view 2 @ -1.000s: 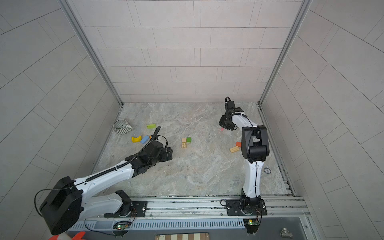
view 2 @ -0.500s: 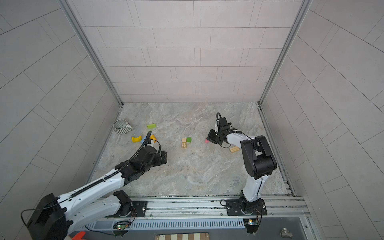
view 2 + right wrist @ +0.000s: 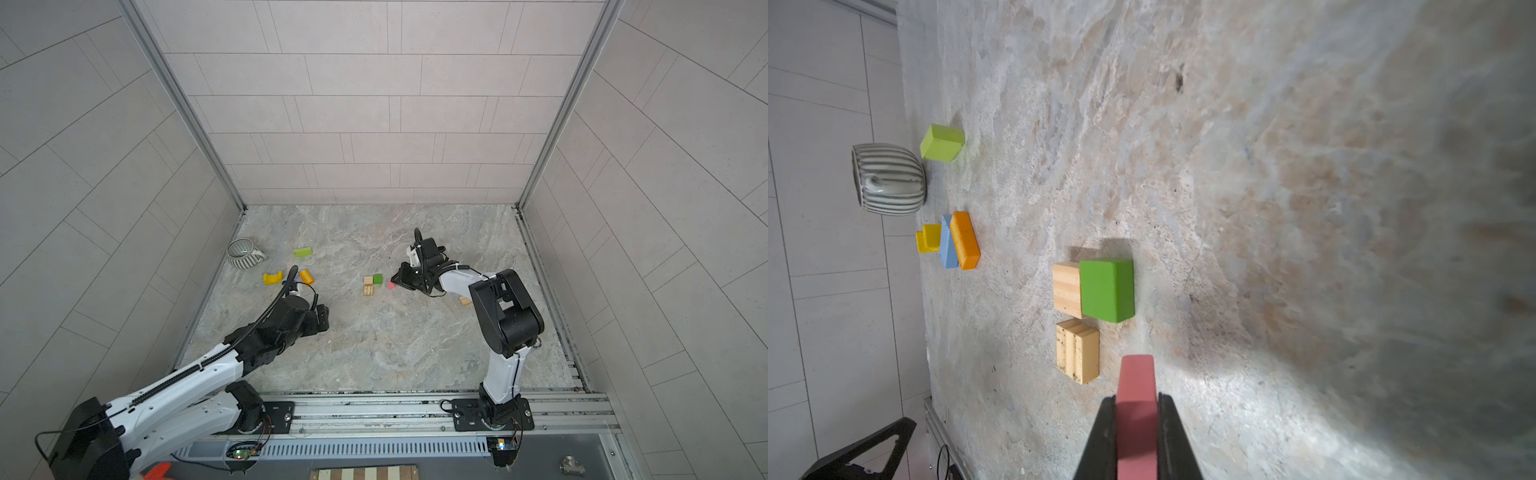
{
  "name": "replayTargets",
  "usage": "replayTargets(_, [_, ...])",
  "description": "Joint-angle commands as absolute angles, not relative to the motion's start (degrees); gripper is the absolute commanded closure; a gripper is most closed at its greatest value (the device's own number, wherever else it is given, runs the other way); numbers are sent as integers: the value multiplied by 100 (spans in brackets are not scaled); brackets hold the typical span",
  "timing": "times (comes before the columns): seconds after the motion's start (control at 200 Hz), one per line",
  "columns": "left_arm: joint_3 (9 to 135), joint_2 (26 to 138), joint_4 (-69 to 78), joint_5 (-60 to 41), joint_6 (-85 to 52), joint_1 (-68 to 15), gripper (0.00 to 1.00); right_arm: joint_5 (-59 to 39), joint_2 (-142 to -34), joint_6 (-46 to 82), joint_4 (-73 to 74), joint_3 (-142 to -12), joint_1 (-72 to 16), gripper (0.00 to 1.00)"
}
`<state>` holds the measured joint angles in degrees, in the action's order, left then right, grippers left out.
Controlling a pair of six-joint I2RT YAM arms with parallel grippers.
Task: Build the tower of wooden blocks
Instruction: 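Lift the pink cube and carry it toward the block cluster with the right gripper, then set the pink cube beside the small wood piece and open the right gripper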
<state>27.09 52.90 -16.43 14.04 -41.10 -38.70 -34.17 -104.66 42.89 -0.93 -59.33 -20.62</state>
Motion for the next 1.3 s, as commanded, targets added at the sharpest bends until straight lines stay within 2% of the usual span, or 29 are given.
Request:
replayTargets(0.0, [2662, 5340, -1715, 1547, -4121, -3841, 0, -3554, -10704, 4199, -15, -6042, -2194, 95])
replayTargets(0.28, [2681, 5467, -1652, 1629, -4122, -3837, 0, -3352, -10916, 4175, 63, -6067, -2412, 94])
replayTargets(0.645, [2698, 5495, -1643, 1651, -4008, -3841, 0, -2967, -10910, 4184, 71, -5978, -2505, 64])
replayTargets(0.956, [2705, 5359, -1696, 1735, -3946, -3840, 0, -2805, -10430, 3893, -315, -6040, -2505, 55])
replayTargets(1.126, [3041, 5567, -1755, 1127, -3922, -3636, 0, -2858, -10044, 3518, -922, -6148, -2504, 60])
replayTargets(1.216, [3339, 5768, -1785, 811, -3815, -3563, 3, -2659, -9809, 3163, -1431, -6219, -2504, 75])
replayTargets(1.296, [3611, 6034, -1803, 614, -3746, -3503, 6, -2432, -9669, 2899, -1929, -6304, -2488, 85])
